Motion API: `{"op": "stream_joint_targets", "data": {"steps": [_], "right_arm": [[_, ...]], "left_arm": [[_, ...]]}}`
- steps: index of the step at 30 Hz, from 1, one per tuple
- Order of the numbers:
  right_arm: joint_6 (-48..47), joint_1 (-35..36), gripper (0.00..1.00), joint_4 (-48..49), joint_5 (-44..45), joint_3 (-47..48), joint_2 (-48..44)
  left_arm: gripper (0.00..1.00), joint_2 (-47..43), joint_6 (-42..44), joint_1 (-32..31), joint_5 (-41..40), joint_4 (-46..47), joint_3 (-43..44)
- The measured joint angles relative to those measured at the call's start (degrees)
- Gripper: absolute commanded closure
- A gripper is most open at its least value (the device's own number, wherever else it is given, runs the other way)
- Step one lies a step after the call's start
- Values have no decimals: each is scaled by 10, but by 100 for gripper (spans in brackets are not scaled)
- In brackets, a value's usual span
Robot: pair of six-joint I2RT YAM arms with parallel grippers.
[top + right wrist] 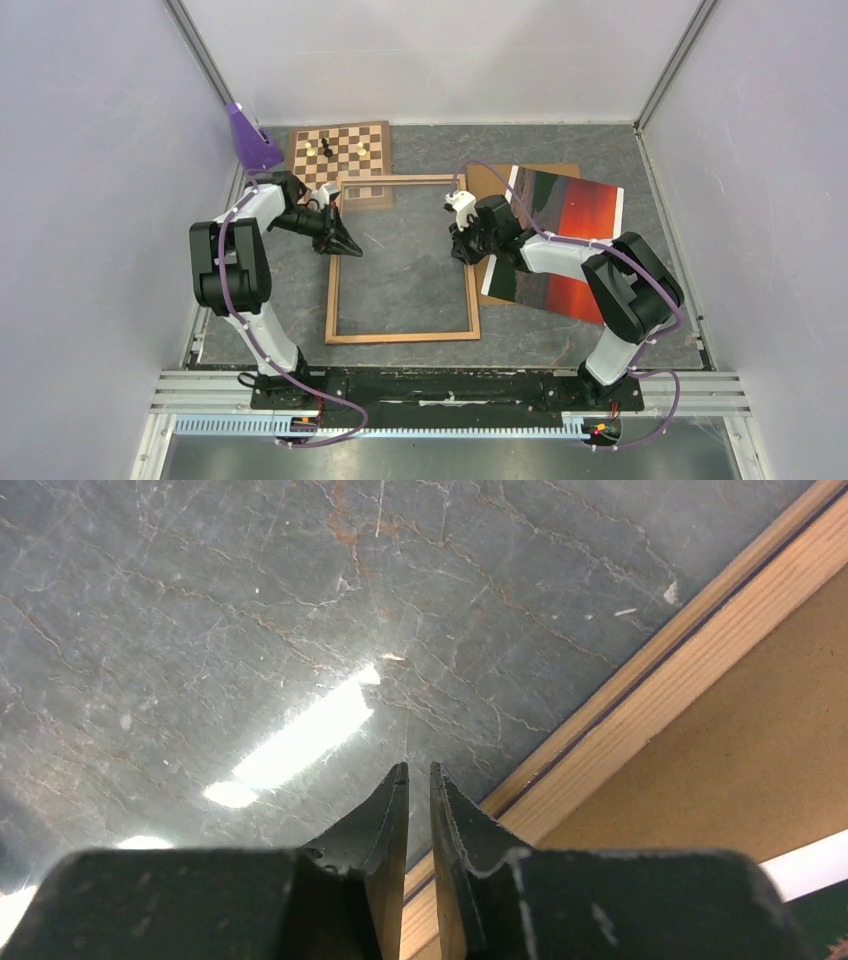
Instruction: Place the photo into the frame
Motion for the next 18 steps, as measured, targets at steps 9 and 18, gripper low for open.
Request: {"op": "stream_joint_targets", "data": {"steps": [9,18], "right_arm": [[-7,2,84,0,2,2,0],[-10,2,84,0,3,2,0]], "left_arm": [[98,0,-32,0,23,9,13],[98,0,-34,0,25,6,14]]}}
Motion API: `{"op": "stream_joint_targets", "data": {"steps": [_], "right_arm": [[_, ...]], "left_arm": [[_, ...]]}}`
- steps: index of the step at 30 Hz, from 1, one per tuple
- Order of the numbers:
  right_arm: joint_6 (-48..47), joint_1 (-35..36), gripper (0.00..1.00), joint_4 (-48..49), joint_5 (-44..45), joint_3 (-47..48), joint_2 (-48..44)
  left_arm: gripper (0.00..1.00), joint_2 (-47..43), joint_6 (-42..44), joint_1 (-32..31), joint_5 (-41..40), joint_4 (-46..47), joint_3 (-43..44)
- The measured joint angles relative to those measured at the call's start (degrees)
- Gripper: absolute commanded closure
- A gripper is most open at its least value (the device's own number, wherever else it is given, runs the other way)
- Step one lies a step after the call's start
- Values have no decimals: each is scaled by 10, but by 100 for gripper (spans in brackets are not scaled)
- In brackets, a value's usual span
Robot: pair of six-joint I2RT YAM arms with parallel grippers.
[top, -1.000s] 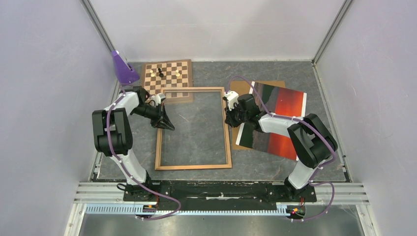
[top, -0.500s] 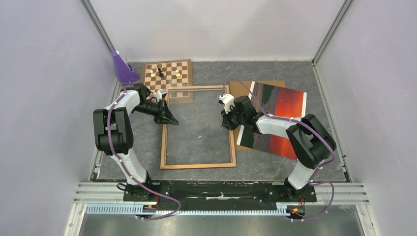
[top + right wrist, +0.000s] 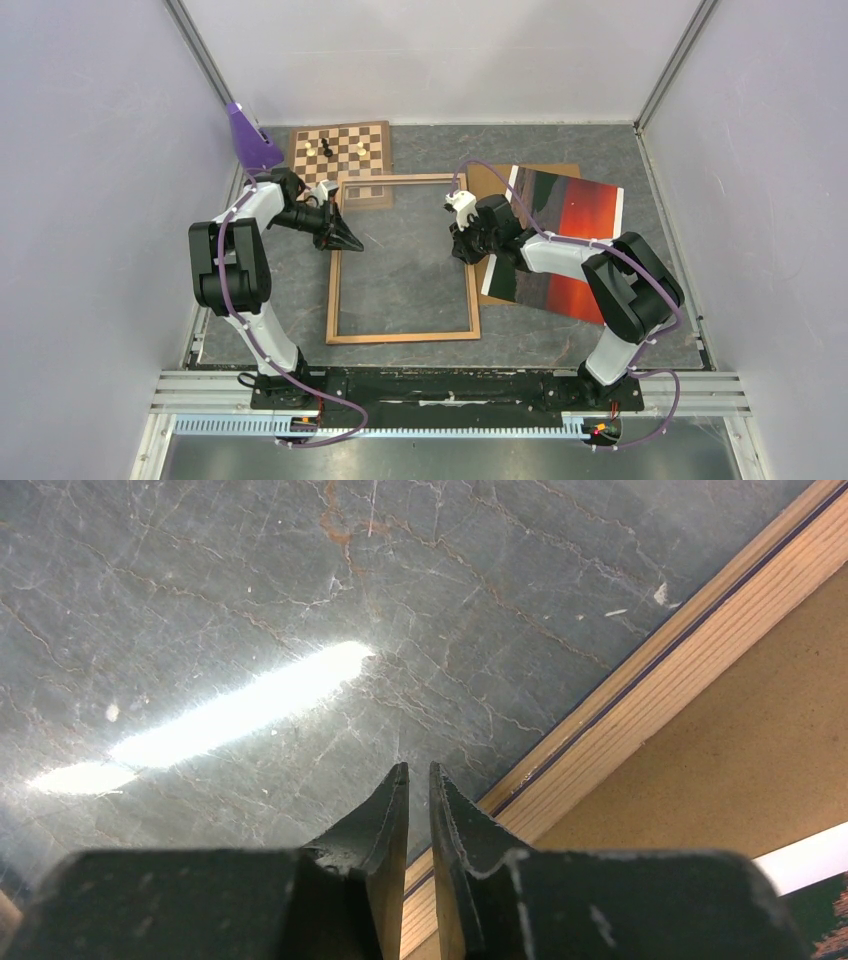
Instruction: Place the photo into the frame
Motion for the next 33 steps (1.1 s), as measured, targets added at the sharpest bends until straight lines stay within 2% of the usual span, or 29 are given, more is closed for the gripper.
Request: {"op": "stream_joint_targets", "data": {"steps": [14,33], "right_arm": [[-7,0,79,-14,8,10,0],[-13,0,79,-26,19,16,0]], "left_arm": [[98,0,16,0,0,-15,3],[98,0,48,0,0,-43,6]]}}
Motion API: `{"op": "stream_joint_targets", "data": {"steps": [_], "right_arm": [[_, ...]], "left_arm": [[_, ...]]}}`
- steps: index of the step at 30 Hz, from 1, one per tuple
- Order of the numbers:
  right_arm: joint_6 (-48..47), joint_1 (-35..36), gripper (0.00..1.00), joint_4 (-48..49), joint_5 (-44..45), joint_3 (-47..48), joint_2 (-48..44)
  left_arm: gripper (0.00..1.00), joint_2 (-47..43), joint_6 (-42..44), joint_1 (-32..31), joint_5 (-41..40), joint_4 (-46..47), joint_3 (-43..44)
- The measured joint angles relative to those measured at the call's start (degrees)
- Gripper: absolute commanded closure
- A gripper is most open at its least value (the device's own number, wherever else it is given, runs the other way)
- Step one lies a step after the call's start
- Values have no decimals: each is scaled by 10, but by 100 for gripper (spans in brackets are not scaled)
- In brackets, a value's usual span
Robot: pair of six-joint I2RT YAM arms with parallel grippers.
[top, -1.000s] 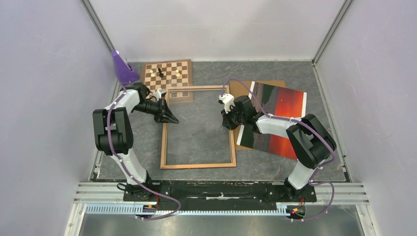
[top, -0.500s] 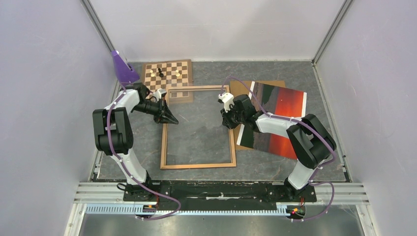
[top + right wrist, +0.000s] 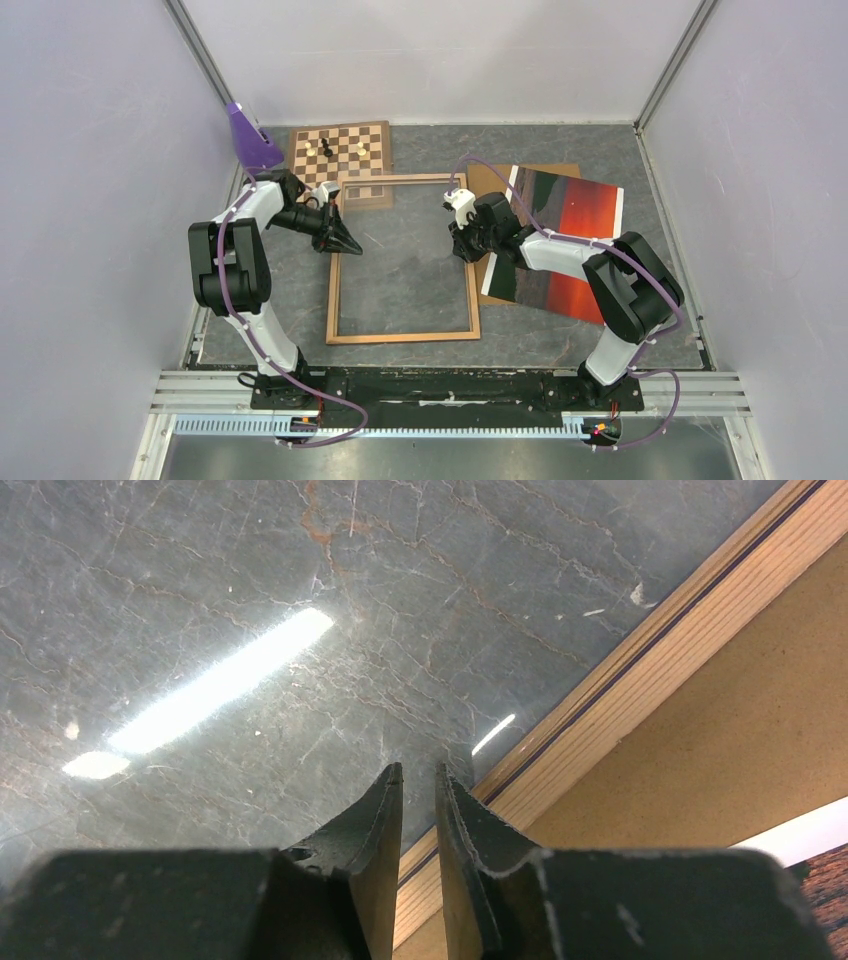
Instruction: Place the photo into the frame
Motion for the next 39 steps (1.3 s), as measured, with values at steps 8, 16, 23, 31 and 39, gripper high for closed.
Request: {"op": "stream_joint_targets", "data": {"steps": [8,16,23,31,39], "right_arm": [[0,0,79,0,4,0,0],[-1,0,79,-3,7,0,0],[-2,0,79,-5,8,0,0],[-2,0,79,-5,8,0,0],[-2,0,79,-7,8,0,0]], "left_arm": [[98,0,2,0,0,-8,1],[98,0,12,0,0,-16,1],[98,0,26,0,0,-25,1],[98,0,37,0,0,-30,1],[98,0,37,0,-1,-31,1]]}}
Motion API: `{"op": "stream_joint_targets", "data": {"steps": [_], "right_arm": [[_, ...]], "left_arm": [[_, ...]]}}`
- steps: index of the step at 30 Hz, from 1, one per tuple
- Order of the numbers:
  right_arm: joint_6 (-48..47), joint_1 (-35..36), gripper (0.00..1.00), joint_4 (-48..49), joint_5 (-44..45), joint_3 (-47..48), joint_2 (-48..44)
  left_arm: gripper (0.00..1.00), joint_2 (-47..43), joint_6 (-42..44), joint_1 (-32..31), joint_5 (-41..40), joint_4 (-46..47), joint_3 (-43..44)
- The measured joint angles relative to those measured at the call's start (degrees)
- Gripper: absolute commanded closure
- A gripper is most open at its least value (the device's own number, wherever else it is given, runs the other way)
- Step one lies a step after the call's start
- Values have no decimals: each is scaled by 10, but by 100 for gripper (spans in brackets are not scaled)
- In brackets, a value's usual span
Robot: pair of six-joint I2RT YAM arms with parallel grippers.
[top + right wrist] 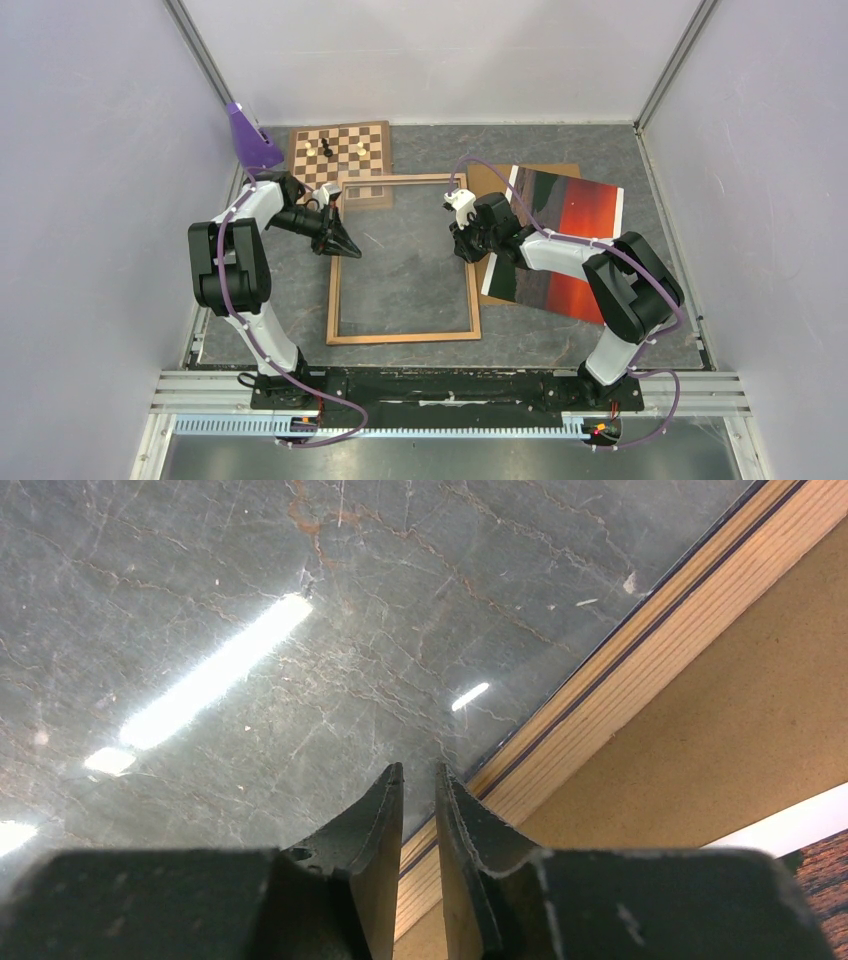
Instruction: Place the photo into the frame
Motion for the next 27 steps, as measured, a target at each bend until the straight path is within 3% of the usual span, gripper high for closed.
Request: {"op": "stream_joint_targets", "data": {"steps": [7,16,27], "right_arm": [[0,0,75,-2,0,1,0],[1,-7,54,-19,4,21,-2],[5,-38,43,-49,15,70,-18]], "left_arm": [[98,0,0,0,-15,1,0],[97,6,0,0,-30,10,0],[98,10,-1,0,-30,29,-7]]}}
